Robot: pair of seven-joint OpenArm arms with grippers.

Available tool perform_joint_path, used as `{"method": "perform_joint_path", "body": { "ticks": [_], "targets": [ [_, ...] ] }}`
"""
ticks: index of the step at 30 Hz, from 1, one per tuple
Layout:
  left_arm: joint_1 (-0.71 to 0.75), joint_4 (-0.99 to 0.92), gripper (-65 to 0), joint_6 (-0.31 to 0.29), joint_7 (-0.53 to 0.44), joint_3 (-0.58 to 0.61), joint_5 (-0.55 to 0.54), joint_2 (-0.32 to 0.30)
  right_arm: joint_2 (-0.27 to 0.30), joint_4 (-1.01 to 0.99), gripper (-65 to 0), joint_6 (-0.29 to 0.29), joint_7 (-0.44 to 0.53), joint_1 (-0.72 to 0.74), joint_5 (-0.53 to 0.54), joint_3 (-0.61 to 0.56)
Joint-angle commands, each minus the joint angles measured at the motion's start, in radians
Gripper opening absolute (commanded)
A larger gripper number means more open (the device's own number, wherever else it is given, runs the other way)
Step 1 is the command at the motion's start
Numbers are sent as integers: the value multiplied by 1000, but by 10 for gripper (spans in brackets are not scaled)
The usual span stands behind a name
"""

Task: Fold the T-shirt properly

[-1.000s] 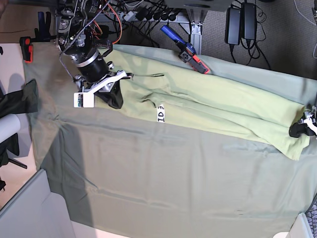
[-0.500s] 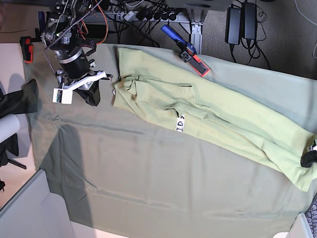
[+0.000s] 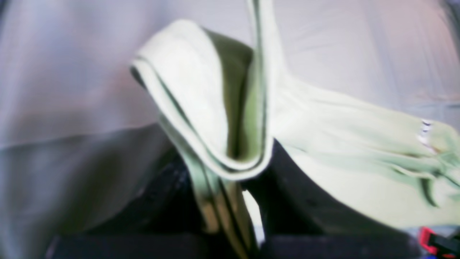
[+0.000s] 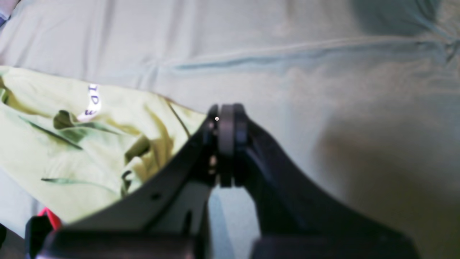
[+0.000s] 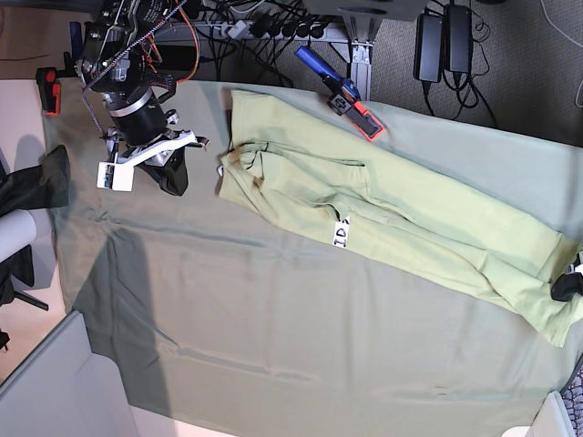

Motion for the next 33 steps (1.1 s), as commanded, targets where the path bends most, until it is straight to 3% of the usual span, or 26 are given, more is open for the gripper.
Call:
{"method": "perform_joint_path", "body": {
  "ticks": [1, 10, 19, 25, 30, 33],
  "targets": [
    [-12, 29, -650, -10, -10, -5, -21, -5, 8, 19, -650, 19, 19, 5, 15, 6],
    [121, 274, -650, -10, 0, 39, -11, 106, 8, 19, -650, 19, 19, 5, 16, 6],
    [143, 350, -650, -10, -32, 296, 100, 111, 8, 19, -650, 19, 11, 5, 16, 6],
    [143, 350, -643, -10, -64, 394, 117, 114, 8, 19, -650, 19, 7, 5, 16, 6],
    [143, 350, -340, -10, -85, 406, 122, 138, 8, 19, -650, 19, 0, 5, 15, 6],
    [143, 350, -319, -10, -86, 406, 113, 168, 8, 19, -650, 19, 1, 5, 16, 6]
  ]
}}
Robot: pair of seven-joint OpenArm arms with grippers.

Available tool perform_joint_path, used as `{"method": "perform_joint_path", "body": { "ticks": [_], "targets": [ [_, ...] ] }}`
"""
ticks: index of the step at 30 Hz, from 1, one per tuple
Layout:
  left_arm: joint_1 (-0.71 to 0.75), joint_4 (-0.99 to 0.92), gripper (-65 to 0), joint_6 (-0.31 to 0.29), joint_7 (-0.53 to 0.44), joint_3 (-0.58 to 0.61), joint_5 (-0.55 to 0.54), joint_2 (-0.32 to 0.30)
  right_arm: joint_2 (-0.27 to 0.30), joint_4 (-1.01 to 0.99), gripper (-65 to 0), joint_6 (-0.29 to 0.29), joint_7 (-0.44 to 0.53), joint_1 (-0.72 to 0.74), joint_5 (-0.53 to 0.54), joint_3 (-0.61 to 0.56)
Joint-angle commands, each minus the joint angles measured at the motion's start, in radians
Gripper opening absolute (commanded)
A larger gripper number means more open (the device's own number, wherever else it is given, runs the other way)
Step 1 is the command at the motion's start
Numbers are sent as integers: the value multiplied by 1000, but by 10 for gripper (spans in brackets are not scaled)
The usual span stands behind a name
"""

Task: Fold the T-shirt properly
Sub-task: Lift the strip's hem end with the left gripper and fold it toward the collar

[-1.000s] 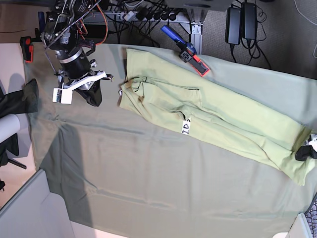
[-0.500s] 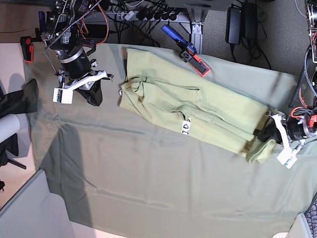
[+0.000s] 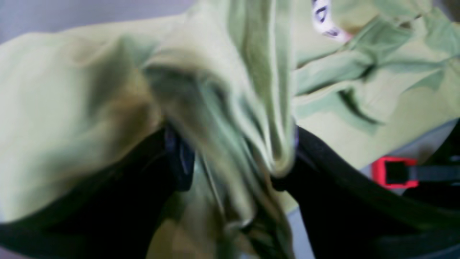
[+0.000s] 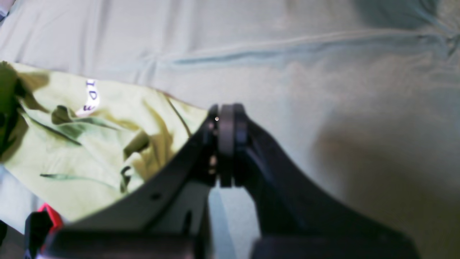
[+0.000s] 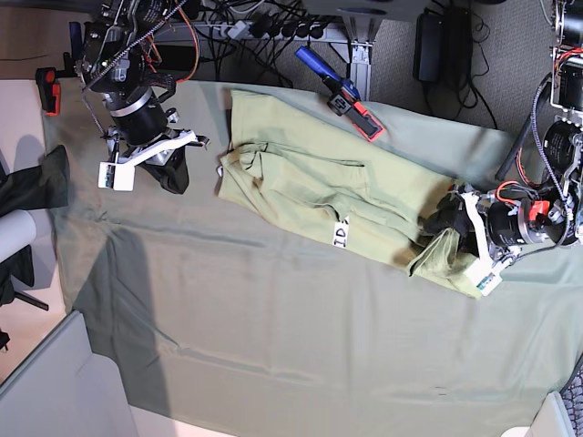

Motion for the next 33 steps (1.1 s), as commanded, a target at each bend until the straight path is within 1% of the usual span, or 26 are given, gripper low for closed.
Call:
{"method": "perform_joint_path", "body": {
  "ticks": [1, 7, 11, 13, 17, 19, 22, 27, 29, 33],
  "targets": [
    [-19, 16, -319, -12, -20, -4, -28, 1, 8, 19, -650, 19, 19, 5, 15, 6],
    [-21, 16, -319, -12, -19, -4, -83, 51, 8, 19, -650, 19, 18, 5, 15, 6],
    [-22, 16, -319, -12, 28, -4, -98, 75, 8, 19, -650, 19, 19, 5, 14, 6],
    [-22, 16, -319, -12, 58, -4, -97, 77, 8, 19, -650, 19, 19, 5, 15, 6],
    [-28, 16, -319, -12, 64, -4, -44, 74, 8, 19, -650, 19, 19, 5, 15, 6],
    [-34, 16, -319, -12, 74, -4, -39, 74, 8, 19, -650, 19, 19, 5, 15, 6],
    [-36, 35, -319, -12, 110, -4, -101, 74, 8, 19, -650, 19, 18, 5, 14, 6],
    [-36, 119, -319, -12, 155, -4, -256, 75, 8, 19, -650, 19, 19, 5, 15, 6],
    [-36, 151, -319, -12, 160, -4, -259, 74, 8, 19, -650, 19, 19, 5, 15, 6],
    [-36, 158, -321, -12, 160, -4, -251, 69, 8, 18, -650, 19, 19, 5, -3, 6]
  ]
}}
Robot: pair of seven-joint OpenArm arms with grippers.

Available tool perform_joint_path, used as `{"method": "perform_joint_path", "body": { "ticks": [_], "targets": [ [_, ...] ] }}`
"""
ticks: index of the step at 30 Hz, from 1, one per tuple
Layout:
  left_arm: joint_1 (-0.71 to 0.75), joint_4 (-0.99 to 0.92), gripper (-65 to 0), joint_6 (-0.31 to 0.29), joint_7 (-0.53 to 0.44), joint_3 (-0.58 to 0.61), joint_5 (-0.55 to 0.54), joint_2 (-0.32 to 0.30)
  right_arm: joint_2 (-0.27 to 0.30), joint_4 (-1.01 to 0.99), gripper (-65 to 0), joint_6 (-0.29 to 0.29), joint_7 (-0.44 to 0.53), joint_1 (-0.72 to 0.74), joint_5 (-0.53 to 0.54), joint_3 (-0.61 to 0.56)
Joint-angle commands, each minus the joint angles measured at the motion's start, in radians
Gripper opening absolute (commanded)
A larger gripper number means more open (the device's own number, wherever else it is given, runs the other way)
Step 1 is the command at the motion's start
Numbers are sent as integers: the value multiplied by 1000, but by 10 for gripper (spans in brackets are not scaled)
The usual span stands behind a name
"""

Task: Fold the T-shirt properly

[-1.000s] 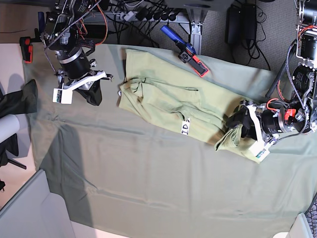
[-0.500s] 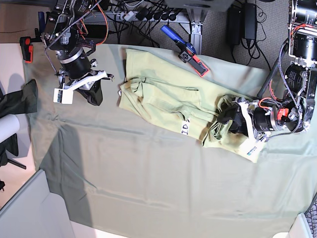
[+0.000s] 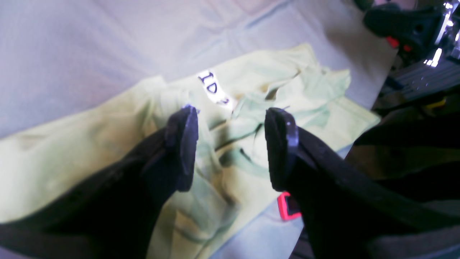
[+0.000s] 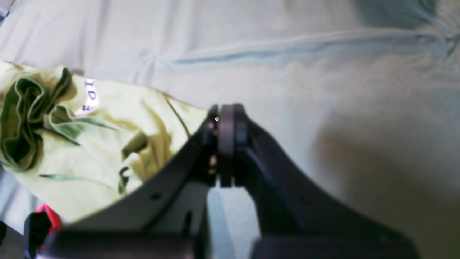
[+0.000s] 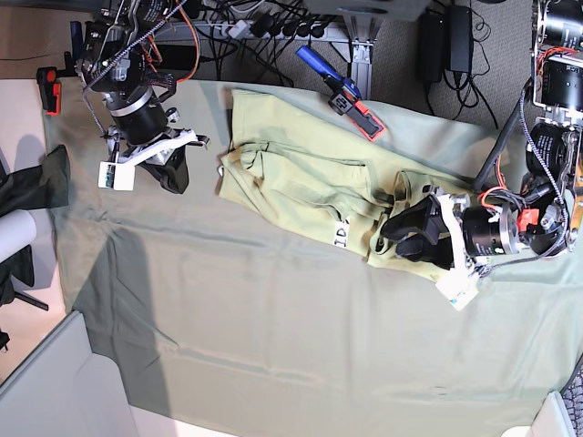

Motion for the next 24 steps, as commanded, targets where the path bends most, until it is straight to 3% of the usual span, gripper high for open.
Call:
{"method": "perform_joint_path", "body": {
  "ticks": [1, 3, 5, 7, 9, 12, 14, 20, 24],
  "targets": [
    [-20, 17, -321, -12, -17, -4, -14, -11, 8, 18, -650, 18, 19, 5, -8, 6],
    [-20, 17, -345, -12, -34, -5, 18, -21, 8, 14, -650, -53, 28, 5, -14, 17],
    [-20, 17, -451, -12, -69, -6, 59, -38, 8, 9, -650, -145, 35, 5, -13, 42],
    [-20, 17, -519, -12, -98, -11, 92, -60, 5, 7, -650, -163, 19, 5, -8, 75],
    [-20, 17, -522, -12, -113, -19, 99, -80, -3, 7, -621, -162, -36, 4, 34, 97],
    [-20, 17, -521, -12, -114, -24, 99, -95, -26, 5, -325, -127, -63, -14, 72, 85],
    [-19, 17, -521, -12, -114, -24, 98, -97, -44, 5, -206, -103, -63, -34, 106, 58],
    [-18, 17, -521, -12, -117, -24, 96, -97, -108, 5, -205, -95, -60, -50, 83, -68],
    [-17, 17, -521, -12, -116, -24, 96, -97, -130, 5, -205, -98, -50, -50, 69, -85]
  ]
}}
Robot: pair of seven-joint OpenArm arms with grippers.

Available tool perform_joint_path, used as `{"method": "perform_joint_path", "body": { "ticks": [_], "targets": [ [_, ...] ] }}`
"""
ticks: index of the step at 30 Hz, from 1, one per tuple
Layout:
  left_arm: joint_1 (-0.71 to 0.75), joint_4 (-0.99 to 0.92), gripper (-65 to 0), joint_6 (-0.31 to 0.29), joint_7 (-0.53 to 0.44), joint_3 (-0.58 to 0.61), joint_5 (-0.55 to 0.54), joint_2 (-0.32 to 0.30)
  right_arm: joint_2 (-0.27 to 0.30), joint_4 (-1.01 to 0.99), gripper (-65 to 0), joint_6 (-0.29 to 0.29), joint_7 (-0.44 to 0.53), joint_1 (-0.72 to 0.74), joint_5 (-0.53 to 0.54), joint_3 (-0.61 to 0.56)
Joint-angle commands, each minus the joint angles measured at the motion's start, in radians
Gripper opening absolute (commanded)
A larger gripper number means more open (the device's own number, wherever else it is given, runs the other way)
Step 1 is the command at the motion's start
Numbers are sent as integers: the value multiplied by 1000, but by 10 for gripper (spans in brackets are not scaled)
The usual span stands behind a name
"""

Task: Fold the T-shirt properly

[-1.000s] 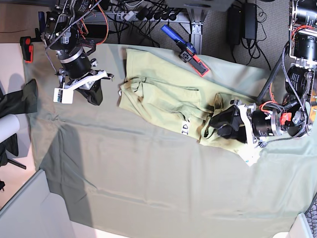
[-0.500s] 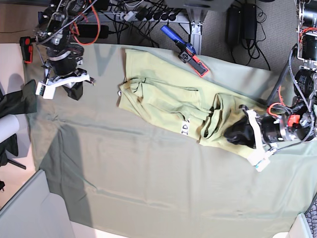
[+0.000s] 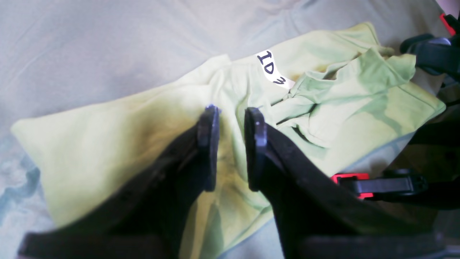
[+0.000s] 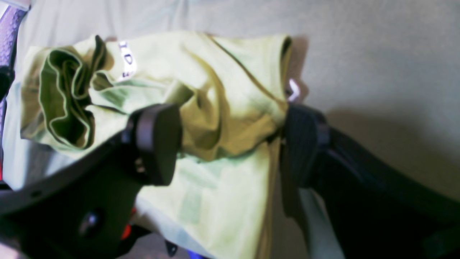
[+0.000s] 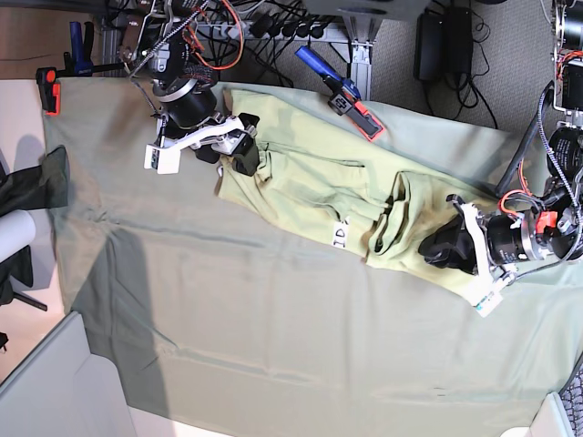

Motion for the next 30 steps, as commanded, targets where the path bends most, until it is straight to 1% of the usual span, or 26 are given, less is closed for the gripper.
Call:
{"method": "perform_joint_path", "body": {
  "ticks": [1, 7, 9, 12, 15, 28, 30],
  "targets": [
    [-19, 17, -521, -12, -21, -6, -19, -11, 2, 13, -205, 14, 22, 3, 11, 3],
    [-16, 17, -521, -12, -18, -6, -18, -11, 0, -53, -205, 15, 23, 3, 13, 3],
    [-16, 17, -521, -12, -18, -6, -18, -11, 0, -83, -205, 16, 23, 4, 30, 3],
    [-16, 17, -521, -12, -18, -6, -19, -11, 0, -111, -206, 47, 22, 3, 68, 3],
    [-16, 17, -521, -12, -18, -6, -19, -11, 0, -115, -206, 61, 22, 4, 84, 3],
    [-16, 17, -521, -12, -19, -6, -19, -11, -1, -115, -207, 61, 30, 10, 100, 0],
    [-16, 17, -521, -12, -21, -6, -27, -11, -1, -115, -207, 65, 34, 10, 119, 0]
  ]
}}
